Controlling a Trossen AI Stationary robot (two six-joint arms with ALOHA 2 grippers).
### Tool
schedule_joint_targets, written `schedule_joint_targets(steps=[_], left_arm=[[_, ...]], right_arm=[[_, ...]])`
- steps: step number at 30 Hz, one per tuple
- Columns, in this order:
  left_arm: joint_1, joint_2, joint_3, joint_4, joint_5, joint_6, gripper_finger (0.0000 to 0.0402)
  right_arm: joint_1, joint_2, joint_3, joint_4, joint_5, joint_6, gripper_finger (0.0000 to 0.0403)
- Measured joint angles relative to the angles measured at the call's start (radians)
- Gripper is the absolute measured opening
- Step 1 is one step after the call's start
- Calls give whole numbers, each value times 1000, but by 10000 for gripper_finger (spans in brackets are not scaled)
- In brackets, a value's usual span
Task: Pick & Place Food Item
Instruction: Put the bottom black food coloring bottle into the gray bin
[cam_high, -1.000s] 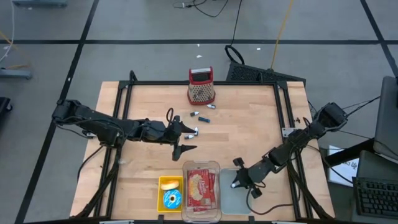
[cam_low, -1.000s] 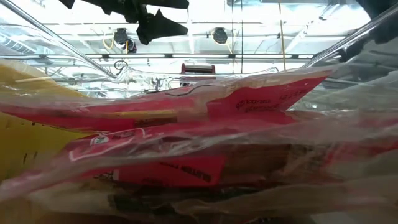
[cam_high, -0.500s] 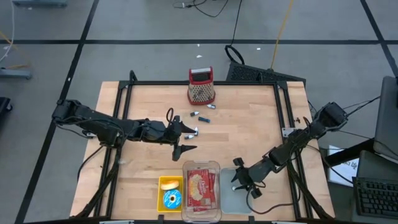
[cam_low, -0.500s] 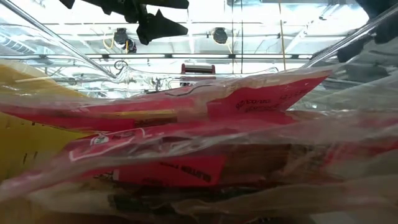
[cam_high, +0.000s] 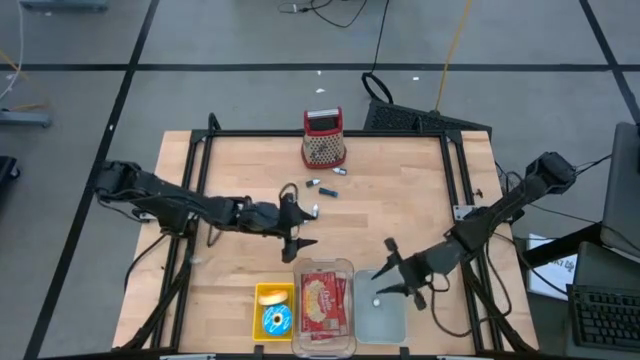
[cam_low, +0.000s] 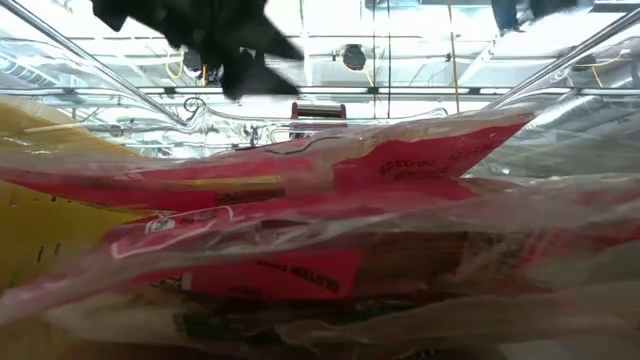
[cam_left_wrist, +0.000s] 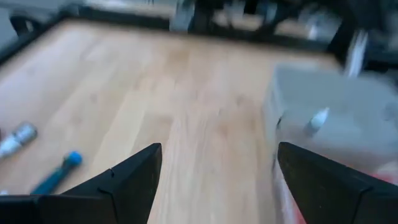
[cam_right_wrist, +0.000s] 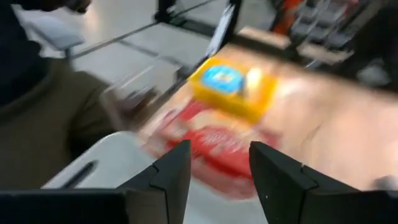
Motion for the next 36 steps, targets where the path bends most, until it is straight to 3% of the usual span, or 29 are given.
schedule_joint_targets(steps=[7,16,22,28,36], left_arm=[[33,135,0,-84,-32,-8,324],[111,183,-1,-322,-78,-1,324],[167,183,-3,-330,-66,38,324],[195,183,-3,-328,19,50,324],[200,269,-4,-278,27,105,324]], right_arm=[[-17,-37,0,49,117,-149,144],[-50,-36,-22,57,124,-147,141],[-51,-36,-26,59,123,-145,139],[-51,-36,-26,59,121,-144,139],[-50,-36,-26,61,120,-145,139]])
